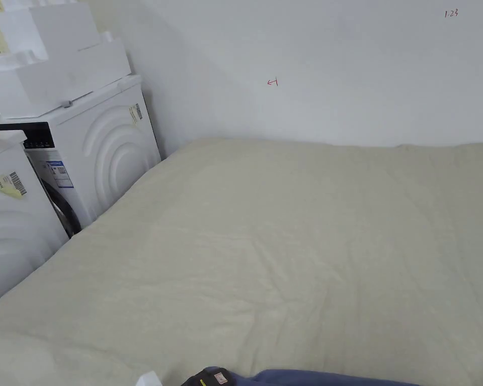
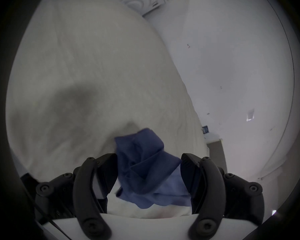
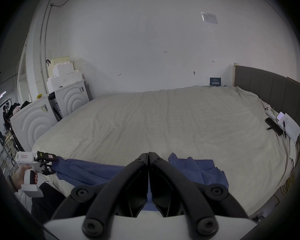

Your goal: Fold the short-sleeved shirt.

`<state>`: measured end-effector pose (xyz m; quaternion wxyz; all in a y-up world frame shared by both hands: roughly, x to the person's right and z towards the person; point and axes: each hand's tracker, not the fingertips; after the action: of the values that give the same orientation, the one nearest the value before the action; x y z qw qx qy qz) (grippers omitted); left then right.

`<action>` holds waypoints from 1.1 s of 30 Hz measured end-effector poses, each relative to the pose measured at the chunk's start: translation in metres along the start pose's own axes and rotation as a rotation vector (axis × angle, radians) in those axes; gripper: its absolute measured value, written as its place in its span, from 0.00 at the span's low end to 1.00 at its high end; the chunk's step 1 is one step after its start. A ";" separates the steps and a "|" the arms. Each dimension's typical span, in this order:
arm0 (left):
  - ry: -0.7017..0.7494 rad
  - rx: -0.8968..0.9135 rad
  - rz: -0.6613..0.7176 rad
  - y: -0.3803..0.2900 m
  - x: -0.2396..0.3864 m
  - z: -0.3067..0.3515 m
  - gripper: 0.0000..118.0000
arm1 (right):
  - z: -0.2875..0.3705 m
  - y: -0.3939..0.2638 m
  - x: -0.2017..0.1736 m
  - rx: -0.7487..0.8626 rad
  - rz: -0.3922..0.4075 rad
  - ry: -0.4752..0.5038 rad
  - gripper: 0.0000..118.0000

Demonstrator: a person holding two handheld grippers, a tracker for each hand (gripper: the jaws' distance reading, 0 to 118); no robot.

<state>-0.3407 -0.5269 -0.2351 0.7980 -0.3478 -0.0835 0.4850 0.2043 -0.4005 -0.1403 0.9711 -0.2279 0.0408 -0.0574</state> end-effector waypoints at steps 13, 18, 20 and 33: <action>-0.019 -0.071 0.069 -0.015 0.021 -0.024 0.21 | -0.005 0.001 0.001 -0.022 -0.049 0.009 0.00; 0.001 -0.049 0.010 -0.007 0.029 -0.022 0.16 | -0.005 -0.001 0.006 -0.033 -0.054 0.000 0.00; -0.026 -0.014 0.004 0.004 0.023 -0.017 0.15 | -0.004 -0.001 0.007 -0.034 -0.059 -0.001 0.00; 0.145 0.171 -0.329 0.074 0.067 0.051 0.14 | 0.002 0.002 0.013 -0.021 -0.093 -0.022 0.00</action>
<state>-0.3826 -0.4257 -0.2579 0.8971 -0.2944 -0.0401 0.3271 0.2178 -0.3997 -0.1396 0.9654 -0.2402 0.0203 -0.0995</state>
